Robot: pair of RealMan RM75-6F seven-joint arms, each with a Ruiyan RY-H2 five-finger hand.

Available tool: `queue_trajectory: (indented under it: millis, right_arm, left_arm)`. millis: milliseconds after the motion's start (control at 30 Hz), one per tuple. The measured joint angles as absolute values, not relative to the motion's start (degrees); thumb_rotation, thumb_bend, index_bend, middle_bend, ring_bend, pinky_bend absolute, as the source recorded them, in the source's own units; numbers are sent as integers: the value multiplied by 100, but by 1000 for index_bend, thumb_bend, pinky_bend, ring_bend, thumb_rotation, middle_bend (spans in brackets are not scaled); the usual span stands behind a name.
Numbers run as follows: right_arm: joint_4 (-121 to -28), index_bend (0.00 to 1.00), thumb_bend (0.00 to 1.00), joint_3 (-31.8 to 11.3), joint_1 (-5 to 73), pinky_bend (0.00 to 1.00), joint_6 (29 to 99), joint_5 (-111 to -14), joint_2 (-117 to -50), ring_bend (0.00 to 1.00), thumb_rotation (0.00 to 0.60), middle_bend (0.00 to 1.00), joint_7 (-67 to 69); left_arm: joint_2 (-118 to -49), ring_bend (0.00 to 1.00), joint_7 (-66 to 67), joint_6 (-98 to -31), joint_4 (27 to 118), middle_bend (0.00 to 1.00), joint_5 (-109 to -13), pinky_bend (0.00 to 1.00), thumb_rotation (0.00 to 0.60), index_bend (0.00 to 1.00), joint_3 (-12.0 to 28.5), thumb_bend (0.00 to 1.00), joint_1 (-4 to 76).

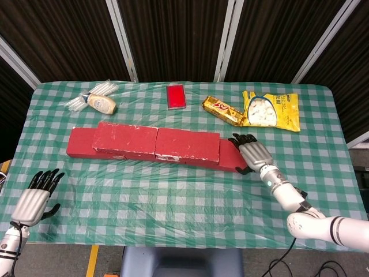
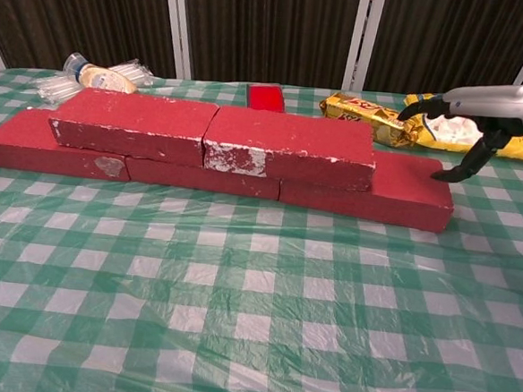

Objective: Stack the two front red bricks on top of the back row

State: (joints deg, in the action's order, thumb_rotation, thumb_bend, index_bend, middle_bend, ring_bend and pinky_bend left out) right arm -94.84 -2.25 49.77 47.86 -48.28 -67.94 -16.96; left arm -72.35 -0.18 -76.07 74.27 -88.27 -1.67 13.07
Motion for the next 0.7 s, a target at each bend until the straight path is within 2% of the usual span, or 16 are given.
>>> queue_trajectory:
  millis: [167,267,400,500,700]
  right_arm:
    - [-9811,0,380,19,4253,0,5931,-5871,-6614,0,594,0,-1556]
    - [-9833,0,380,300,3623,0,6917,-6707,-6636,0,596,0,-1490]
    - [-9512,0,379,740,2507,0,8340,-7737,-6851,0,599,0,-1261]
    - [-8974,0,374,977,1724,0,9085,-8172,-7068,0,600,0,-993]
    - [-8485,0,369,1103,1143,0,9521,-8697,-7191,0,600,0,-740]
  left_arm:
    - [-7227,0,156,-7691,7564,0,-8735,19,600,0,-100,337,1258]
    - [-7245,0,301,-7721,7657,0,-8634,19,600,0,-49,339,1224]
    - [-7258,0,541,-7864,7822,0,-8504,20,600,0,35,338,1142]
    - [-7245,0,639,-8061,7994,0,-8444,20,600,0,98,339,1056]
    - [-7170,0,769,-8351,8174,0,-8614,19,600,0,89,340,933]
